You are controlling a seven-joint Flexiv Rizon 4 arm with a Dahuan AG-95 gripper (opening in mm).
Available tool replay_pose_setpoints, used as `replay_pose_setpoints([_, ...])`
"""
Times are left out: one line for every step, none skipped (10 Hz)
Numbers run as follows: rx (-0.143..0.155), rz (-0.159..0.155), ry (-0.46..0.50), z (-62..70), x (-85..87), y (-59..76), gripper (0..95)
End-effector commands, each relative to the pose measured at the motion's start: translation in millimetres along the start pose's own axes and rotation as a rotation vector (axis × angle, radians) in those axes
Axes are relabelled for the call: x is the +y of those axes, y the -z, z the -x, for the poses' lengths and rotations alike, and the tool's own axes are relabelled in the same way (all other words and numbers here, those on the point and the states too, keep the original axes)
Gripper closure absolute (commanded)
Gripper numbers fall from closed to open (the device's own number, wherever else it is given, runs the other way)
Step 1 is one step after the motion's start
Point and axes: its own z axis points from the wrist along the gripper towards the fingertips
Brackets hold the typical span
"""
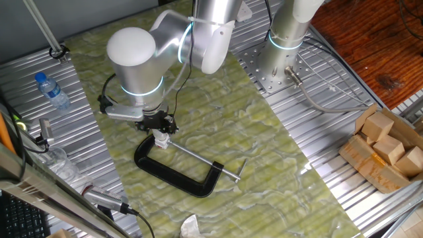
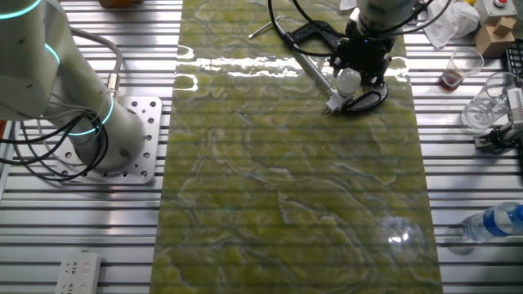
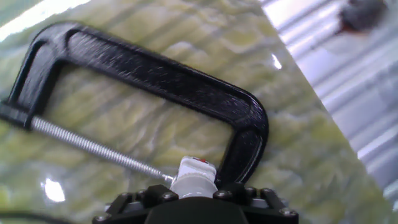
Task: Take out the light bulb by rotating it
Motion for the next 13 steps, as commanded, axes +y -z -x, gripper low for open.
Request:
replay_pose_setpoints([-0.012,0.02,-0.435,-1.0,-1.1,0.0,19.0])
replay_pose_setpoints([-0.018,0.031,-0.499,-1.0,-1.1,-0.1,38.0])
replay_pose_setpoints([-0.021,0.038,-0.528,-1.0,-1.1,-0.1,38.0])
replay_pose_setpoints([-0.026,0.048,-0.595,-1.0,-1.2,-0.3,38.0])
replay_pose_setpoints([-0.026,0.05,-0.62,-1.0,-1.2,-0.5,38.0])
replay_pose_setpoints([-0.028,0.052,-0.643,-1.0,-1.2,-0.7,38.0])
replay_pose_setpoints([-0.029,0.054,-0.652,-1.0,-1.2,-0.8,38.0])
replay_pose_setpoints([-0.031,0.056,-0.674,-1.1,-1.2,-1.0,38.0])
replay_pose_setpoints([-0.033,0.058,-0.701,-1.1,-1.2,-1.2,38.0])
replay_pose_setpoints([-0.034,0.06,-0.72,-1.1,-1.3,-1.3,38.0])
replay_pose_setpoints([-0.034,0.061,-0.732,-1.4,-1.6,-1.8,38.0])
replay_pose_setpoints([-0.034,0.061,-0.734,-2.2,-2.6,-2.1,38.0])
replay_pose_setpoints([-0.035,0.061,-0.731,-3.4,-3.9,-2.2,38.0])
